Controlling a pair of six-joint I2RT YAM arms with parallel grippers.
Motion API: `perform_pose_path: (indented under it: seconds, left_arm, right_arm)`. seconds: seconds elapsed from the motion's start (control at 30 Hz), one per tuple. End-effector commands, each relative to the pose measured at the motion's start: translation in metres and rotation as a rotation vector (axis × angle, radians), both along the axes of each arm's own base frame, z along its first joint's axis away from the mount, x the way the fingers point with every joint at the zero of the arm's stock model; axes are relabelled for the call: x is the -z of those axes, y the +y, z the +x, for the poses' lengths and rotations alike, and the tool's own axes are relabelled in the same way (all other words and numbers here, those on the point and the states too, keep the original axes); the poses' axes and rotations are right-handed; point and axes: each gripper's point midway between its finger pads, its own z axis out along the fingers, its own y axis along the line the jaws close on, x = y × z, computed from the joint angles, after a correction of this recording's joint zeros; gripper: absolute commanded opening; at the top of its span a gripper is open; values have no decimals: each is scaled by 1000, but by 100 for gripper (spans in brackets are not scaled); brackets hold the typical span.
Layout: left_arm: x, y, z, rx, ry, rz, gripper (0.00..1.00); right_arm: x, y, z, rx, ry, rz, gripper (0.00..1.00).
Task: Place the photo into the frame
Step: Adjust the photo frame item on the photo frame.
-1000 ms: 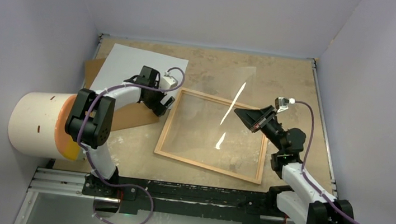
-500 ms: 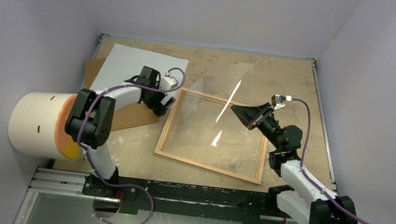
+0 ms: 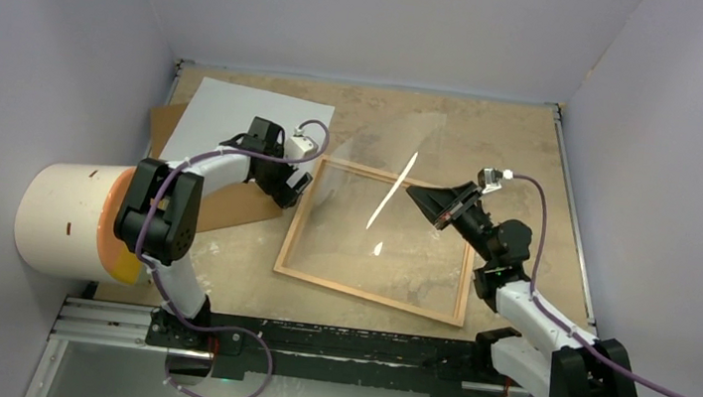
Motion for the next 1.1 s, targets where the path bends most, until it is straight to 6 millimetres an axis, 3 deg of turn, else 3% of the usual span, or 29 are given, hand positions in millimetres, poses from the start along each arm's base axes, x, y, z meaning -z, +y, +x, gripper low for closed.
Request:
perform_pose_path:
  seconds: [0.0, 0.4, 0.63, 0.87, 1.07]
  left_arm:
    - [5, -15, -38, 37, 158, -87, 100]
    - [7, -12, -39, 28, 168, -88, 100]
    - [5, -8, -37, 20, 164, -87, 100]
    - [3, -5, -34, 11, 154, -87, 100]
    - [5, -4, -33, 9, 156, -78, 100]
  right_arm:
    - [-14, 2, -2, -3, -66, -6, 0]
    - [57, -3, -18, -12, 103, -163, 0]
    - [90, -20, -18, 20, 179, -355, 0]
    - [95, -50, -18, 78, 179, -490, 0]
    - [104, -59, -17, 81, 190, -573, 0]
